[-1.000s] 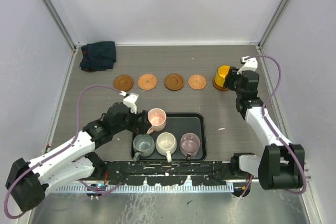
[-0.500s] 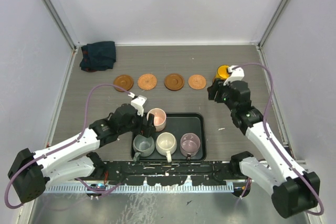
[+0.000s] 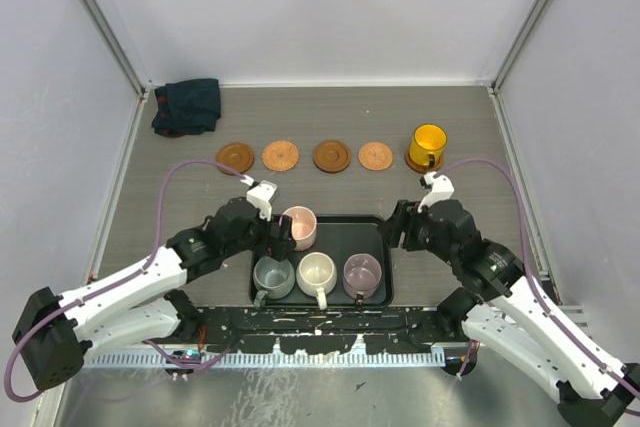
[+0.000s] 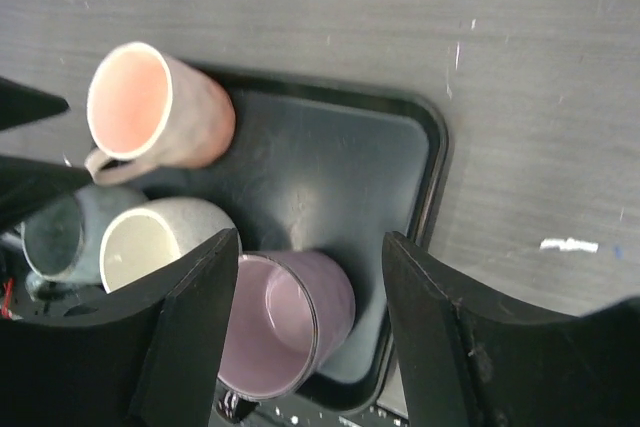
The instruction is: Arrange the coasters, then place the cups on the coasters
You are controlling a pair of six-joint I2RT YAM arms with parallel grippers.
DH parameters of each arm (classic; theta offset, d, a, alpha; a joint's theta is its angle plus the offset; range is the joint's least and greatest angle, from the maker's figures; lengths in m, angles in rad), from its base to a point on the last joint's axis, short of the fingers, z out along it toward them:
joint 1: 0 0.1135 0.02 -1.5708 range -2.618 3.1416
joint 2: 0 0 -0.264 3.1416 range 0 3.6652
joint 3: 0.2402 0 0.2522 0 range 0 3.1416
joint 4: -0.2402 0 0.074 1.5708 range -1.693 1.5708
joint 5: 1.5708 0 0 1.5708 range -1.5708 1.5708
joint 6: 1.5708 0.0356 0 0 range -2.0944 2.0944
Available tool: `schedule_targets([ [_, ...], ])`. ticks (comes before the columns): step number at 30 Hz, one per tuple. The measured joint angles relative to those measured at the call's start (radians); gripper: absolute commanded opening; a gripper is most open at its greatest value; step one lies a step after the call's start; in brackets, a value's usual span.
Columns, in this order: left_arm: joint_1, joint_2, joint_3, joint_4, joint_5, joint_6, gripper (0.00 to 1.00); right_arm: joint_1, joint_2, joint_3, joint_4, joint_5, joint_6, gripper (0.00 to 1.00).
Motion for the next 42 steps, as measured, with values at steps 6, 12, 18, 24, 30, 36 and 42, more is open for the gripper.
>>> schedule_targets([
  [6,-0.001,-0.028,-0.001,0.000,-0.010,-0.012,0.98,0.055,-0.002,-0.045,-0.108,-0.009,0.058,0.62],
  [12,-0.002,-0.056,-0.002,-0.001,-0.035,-0.016,0.98,0.115,0.124,-0.045,-0.117,-0.023,0.063,0.54],
  [18,-0.003,-0.058,-0.002,-0.006,-0.060,-0.012,0.98,0.235,0.257,-0.037,-0.113,-0.003,0.061,0.49],
  [24,-0.003,-0.053,-0.002,-0.007,-0.069,-0.008,0.98,0.309,0.385,0.030,-0.121,0.050,0.042,0.14],
  [30,-0.005,-0.056,-0.002,-0.007,-0.076,-0.007,0.98,0.330,0.457,0.073,-0.125,0.111,0.020,0.11],
  [36,-0.005,-0.074,-0.002,-0.007,-0.089,-0.005,0.98,0.332,0.520,0.116,-0.124,0.196,-0.036,0.17],
  [42,-0.005,-0.074,-0.002,-0.007,-0.095,-0.002,0.98,0.332,0.583,0.152,-0.084,0.307,-0.138,0.25],
])
